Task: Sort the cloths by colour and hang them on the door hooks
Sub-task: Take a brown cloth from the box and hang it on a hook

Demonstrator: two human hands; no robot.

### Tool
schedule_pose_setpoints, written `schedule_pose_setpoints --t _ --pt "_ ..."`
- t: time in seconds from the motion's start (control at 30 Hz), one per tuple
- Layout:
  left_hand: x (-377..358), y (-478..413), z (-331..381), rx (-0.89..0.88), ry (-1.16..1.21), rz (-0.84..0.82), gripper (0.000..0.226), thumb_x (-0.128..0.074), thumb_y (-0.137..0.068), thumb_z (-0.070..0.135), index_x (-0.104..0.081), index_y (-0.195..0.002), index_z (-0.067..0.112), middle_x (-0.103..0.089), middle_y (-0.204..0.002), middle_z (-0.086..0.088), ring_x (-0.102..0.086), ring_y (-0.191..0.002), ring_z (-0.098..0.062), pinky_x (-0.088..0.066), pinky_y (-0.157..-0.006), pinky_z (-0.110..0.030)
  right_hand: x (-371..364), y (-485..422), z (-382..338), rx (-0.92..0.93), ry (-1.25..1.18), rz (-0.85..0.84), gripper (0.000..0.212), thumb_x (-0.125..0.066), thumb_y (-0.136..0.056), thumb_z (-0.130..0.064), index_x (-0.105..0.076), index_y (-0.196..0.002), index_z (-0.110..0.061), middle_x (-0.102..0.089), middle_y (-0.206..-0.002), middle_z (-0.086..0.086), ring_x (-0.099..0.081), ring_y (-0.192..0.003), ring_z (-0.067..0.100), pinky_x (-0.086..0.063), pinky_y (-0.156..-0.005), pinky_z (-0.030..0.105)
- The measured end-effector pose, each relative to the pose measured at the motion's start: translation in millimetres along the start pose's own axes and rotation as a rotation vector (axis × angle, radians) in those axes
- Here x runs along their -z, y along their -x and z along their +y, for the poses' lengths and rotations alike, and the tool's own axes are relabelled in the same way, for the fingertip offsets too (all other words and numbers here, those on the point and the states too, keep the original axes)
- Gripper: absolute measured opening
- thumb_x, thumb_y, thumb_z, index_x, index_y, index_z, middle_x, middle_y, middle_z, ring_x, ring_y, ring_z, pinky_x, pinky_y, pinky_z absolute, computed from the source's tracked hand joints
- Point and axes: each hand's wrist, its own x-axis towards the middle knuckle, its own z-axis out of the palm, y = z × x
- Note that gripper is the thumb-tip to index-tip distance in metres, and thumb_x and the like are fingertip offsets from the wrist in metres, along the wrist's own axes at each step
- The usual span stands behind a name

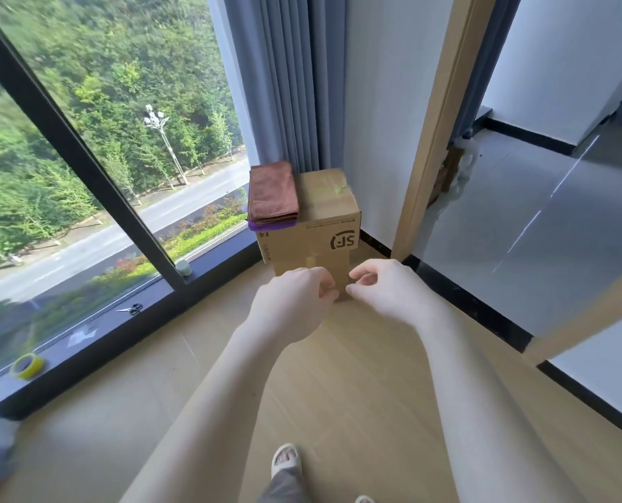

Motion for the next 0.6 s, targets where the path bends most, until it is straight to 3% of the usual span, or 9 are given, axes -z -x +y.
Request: schedule_pose_setpoints --t 0.3,0.6 --pt "8.9 -69.3 -45.3 -0.005 0.019 -0.039 0.026 -0.041 -0.105 0.040 -0.062 -0.120 0.034 -0.066 -0.115 0.005 -0.061 -0.102 -0.026 -0.052 -0.086 -0.038 -15.5 -74.9 -28.1 -0.025 0.023 -0.023 0.028 -0.064 -0.096 -0.041 -0.065 -0.122 -0.032 -0.065 -0.110 -0.014 -0.062 -0.091 0.004 -0.056 -0.085 0.033" --pt "46.1 -153.9 -115.8 -0.051 0.003 -0.076 0.028 -0.040 -0.106 0.043 -0.060 -0.123 0.033 -0.066 -0.118 0.004 -0.061 -0.104 -0.026 -0.048 -0.083 -0.035 -30.9 -164.0 -87.1 -0.033 0.039 0.023 0.031 -0.063 -0.097 -0.041 -0.066 -0.125 -0.031 -0.066 -0.116 -0.012 -0.062 -0.099 0.008 -0.049 -0.077 0.027"
